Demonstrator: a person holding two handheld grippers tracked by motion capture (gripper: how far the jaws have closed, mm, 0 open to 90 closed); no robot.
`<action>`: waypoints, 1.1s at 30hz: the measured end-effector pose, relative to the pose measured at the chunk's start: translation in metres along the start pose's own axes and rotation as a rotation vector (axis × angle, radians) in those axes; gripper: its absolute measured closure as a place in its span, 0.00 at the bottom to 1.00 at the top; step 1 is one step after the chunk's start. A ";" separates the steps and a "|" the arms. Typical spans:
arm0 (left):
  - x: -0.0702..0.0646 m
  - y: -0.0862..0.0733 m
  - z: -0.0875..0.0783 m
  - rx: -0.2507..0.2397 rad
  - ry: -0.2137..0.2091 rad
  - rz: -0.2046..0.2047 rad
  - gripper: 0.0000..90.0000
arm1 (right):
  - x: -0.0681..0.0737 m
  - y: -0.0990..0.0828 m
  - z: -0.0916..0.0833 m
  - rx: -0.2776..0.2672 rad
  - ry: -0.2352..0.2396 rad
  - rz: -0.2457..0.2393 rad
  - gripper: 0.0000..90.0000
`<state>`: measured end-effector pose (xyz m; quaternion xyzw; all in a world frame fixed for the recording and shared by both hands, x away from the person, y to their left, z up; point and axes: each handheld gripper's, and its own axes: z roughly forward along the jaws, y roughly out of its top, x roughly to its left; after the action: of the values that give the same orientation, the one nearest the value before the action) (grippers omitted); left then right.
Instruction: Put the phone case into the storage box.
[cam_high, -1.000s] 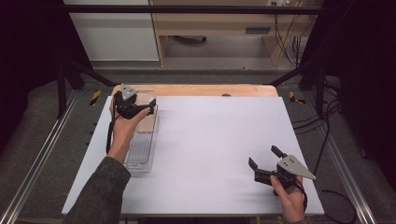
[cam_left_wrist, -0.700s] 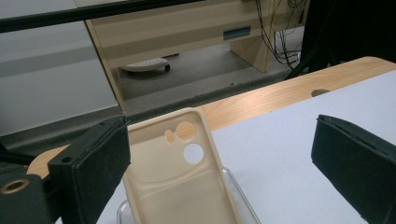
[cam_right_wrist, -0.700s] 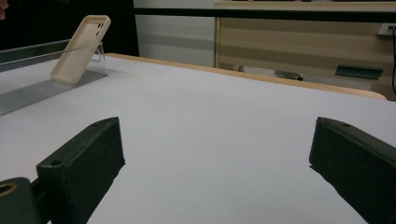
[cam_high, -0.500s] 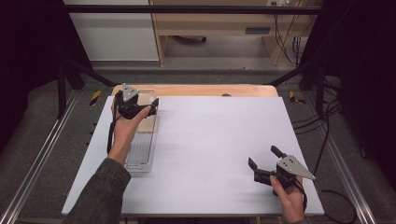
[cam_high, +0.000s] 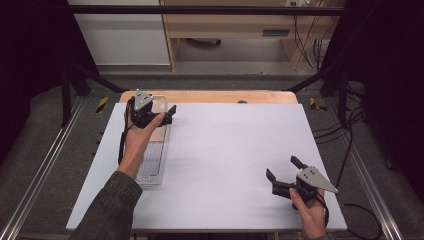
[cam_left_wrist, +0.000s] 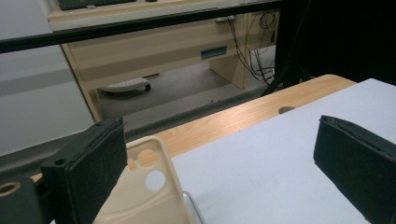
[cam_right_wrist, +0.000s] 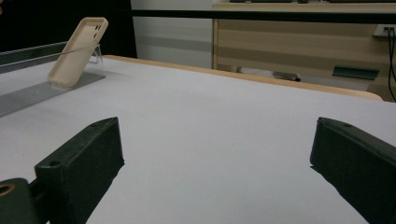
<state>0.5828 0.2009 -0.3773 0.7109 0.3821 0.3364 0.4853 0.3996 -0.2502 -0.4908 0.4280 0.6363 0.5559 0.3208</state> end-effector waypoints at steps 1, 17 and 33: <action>-0.001 0.001 0.000 -0.003 -0.005 -0.002 0.03 | 0.000 0.000 0.000 0.000 0.000 0.000 0.03; -0.023 0.009 -0.004 -0.075 -0.080 -0.024 0.03 | 0.000 0.000 -0.001 -0.003 0.000 0.004 0.03; -0.046 0.012 -0.007 -0.127 -0.154 -0.040 0.03 | 0.000 0.000 0.000 -0.005 0.002 0.001 0.03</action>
<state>0.5578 0.1610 -0.3690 0.6947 0.3358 0.2945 0.5638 0.3993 -0.2504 -0.4909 0.4267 0.6350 0.5582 0.3211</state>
